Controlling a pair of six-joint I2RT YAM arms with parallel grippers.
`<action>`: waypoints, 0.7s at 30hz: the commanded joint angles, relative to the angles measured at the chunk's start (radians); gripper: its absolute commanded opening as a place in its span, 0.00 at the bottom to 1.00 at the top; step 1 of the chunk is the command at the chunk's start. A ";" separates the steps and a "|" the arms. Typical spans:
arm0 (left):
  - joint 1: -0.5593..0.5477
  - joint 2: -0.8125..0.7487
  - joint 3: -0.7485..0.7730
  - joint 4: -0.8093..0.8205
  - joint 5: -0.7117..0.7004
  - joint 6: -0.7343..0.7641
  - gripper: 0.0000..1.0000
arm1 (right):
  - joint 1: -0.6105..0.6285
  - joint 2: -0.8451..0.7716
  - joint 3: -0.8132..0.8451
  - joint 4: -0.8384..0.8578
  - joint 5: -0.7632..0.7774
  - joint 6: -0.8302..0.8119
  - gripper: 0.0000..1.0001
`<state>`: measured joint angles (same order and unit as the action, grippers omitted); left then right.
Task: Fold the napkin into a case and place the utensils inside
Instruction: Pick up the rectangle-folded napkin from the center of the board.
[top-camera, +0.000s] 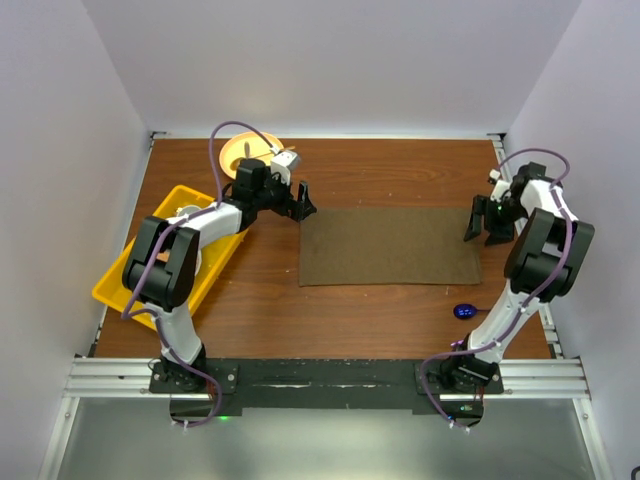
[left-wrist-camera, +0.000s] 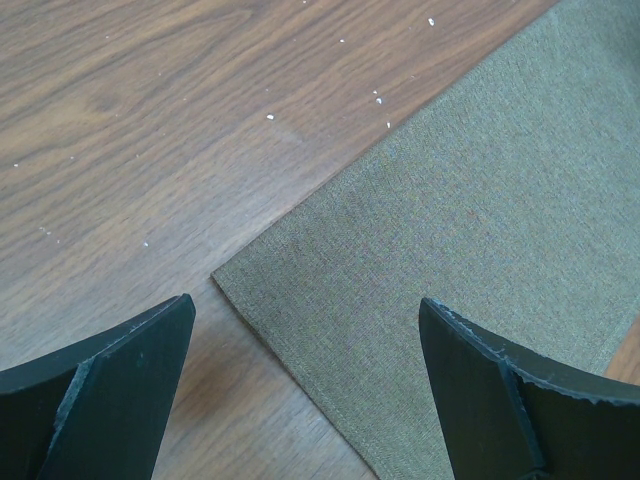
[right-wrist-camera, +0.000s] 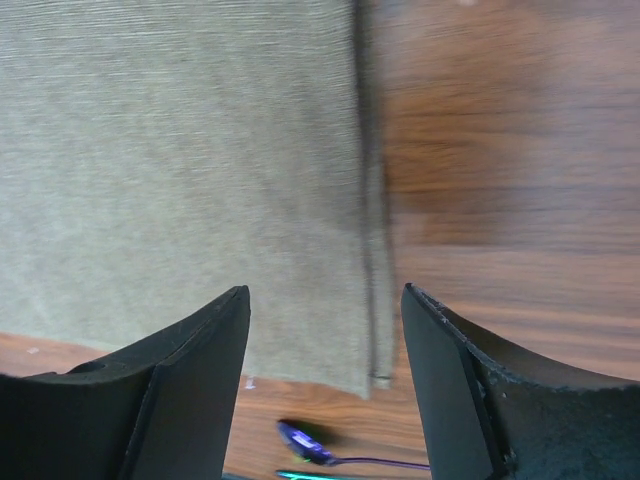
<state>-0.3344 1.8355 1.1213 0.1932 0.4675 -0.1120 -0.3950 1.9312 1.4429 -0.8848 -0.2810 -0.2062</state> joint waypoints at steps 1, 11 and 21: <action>0.006 -0.036 0.021 0.009 -0.004 0.009 1.00 | -0.010 0.047 0.042 0.037 0.005 -0.058 0.65; 0.006 -0.041 0.017 0.005 -0.003 0.020 1.00 | -0.008 0.149 0.065 0.020 -0.119 -0.093 0.52; 0.006 -0.032 0.028 0.009 0.010 0.026 1.00 | -0.007 0.051 0.089 -0.065 -0.214 -0.088 0.08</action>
<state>-0.3344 1.8355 1.1213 0.1909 0.4675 -0.1108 -0.4061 2.0556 1.4975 -0.8894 -0.4129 -0.2920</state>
